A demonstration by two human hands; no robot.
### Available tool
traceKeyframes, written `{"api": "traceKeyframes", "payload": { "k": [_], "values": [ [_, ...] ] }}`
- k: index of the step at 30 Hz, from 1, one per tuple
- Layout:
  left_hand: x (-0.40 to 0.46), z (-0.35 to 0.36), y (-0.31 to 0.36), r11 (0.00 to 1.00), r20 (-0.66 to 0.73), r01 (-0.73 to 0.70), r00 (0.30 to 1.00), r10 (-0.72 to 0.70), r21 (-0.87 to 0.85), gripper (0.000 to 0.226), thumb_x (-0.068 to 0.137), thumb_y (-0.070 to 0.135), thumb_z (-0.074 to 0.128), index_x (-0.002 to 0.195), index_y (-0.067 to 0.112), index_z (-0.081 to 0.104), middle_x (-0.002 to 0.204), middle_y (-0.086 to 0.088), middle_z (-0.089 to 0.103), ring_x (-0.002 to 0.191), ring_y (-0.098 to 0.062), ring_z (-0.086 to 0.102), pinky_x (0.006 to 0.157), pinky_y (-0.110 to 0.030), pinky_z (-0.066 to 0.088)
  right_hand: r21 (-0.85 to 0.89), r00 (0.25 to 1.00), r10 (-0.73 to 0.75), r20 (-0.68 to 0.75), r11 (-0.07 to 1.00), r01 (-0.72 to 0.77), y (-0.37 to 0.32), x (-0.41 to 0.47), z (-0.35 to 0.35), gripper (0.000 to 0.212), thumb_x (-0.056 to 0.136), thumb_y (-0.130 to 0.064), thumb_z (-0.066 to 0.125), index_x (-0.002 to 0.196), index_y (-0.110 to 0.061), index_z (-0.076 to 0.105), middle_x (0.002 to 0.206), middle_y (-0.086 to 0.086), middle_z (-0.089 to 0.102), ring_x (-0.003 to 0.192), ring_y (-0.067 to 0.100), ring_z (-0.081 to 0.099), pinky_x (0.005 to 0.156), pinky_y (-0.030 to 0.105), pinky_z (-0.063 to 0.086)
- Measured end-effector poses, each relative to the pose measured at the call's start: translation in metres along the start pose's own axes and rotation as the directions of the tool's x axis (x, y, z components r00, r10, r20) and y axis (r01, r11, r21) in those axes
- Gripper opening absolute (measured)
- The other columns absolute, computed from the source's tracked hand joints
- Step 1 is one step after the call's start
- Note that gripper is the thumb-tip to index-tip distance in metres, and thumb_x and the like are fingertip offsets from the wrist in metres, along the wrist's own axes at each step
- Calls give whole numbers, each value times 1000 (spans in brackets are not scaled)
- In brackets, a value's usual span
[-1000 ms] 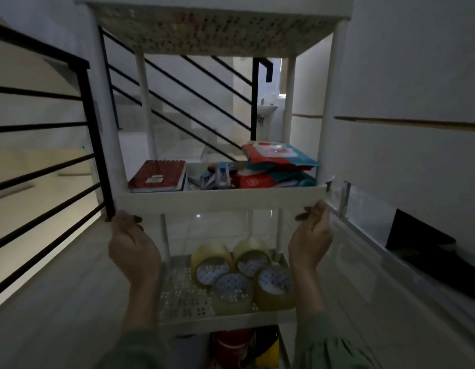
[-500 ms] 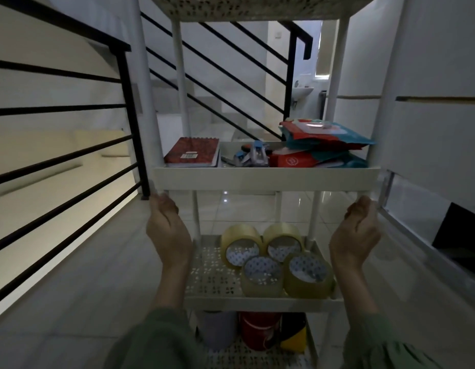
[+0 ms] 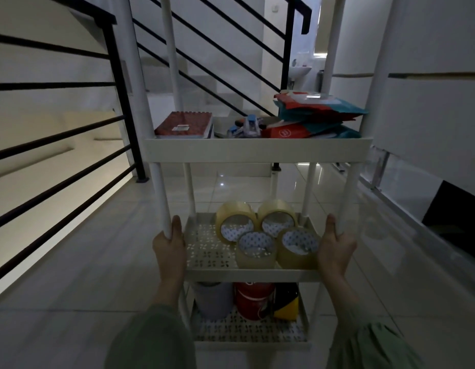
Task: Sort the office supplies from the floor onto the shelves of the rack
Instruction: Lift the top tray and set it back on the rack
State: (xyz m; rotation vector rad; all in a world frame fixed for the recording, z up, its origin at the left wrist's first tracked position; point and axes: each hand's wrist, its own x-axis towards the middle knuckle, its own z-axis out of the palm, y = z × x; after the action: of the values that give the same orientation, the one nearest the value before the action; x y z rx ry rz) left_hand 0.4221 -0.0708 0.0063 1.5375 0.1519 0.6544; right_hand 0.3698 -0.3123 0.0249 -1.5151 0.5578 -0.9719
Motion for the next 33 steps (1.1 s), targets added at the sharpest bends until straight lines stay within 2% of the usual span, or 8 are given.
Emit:
{"api": "traceKeyframes", "payload": {
  "k": [9,13,16,18,20,22,26,33],
  "values": [
    [6,-3,-11,997,96,25,995,-18,-71,48,99,25,41,52,13,35,37,8,38,37,-7,35,41,-19,29,-15,995,95,13,995,-95,14,-3,-2,41,95,-20,51,55,-13,42,56,3,42,56,18,44,53,25,36],
    [14,-7,-8,952,216,122,975,-61,-280,61,100,44,12,61,9,43,30,7,38,28,-1,31,34,-10,25,6,954,142,265,989,-149,18,9,-10,27,92,-16,55,69,-3,60,64,6,58,67,20,56,57,24,43],
    [32,-9,-4,913,259,221,956,-134,-344,62,99,47,14,70,7,50,33,4,43,34,-8,41,37,-11,34,-98,690,239,683,966,-238,6,29,-31,24,74,-29,70,67,-11,57,58,1,56,61,16,52,59,23,41],
    [47,-8,1,893,276,280,943,-186,-353,43,101,32,28,74,8,52,38,5,49,45,-15,45,40,-14,42,-106,494,285,821,927,-359,5,50,-53,61,37,-39,86,87,-12,64,72,9,65,69,23,64,71,33,48],
    [61,-2,4,884,301,318,929,-218,-342,30,100,22,35,80,9,54,54,0,58,58,-18,54,52,-20,50,7,368,204,907,867,-499,7,67,-68,88,31,-41,91,110,-13,66,100,17,71,92,32,69,80,43,55],
    [75,12,4,955,333,245,925,-180,-165,26,100,21,36,102,5,56,89,-11,60,89,-25,58,77,-27,48,85,423,172,890,848,-523,1,79,-67,83,44,-45,88,118,-16,65,112,16,68,104,34,65,79,44,56],
    [101,36,-8,940,430,-62,898,-95,337,52,99,21,40,142,-4,26,139,-24,42,130,-34,39,106,-39,31,-58,747,196,635,977,-207,0,102,-28,47,93,-24,50,137,-10,43,122,10,58,113,28,55,99,46,43],
    [118,58,-23,938,466,-148,885,-15,313,23,100,13,32,113,-1,44,98,-16,53,99,-33,53,95,-44,40,-323,786,78,613,933,160,14,103,52,22,100,-27,38,110,-9,44,96,8,48,90,22,50,89,42,46]
  ]
}}
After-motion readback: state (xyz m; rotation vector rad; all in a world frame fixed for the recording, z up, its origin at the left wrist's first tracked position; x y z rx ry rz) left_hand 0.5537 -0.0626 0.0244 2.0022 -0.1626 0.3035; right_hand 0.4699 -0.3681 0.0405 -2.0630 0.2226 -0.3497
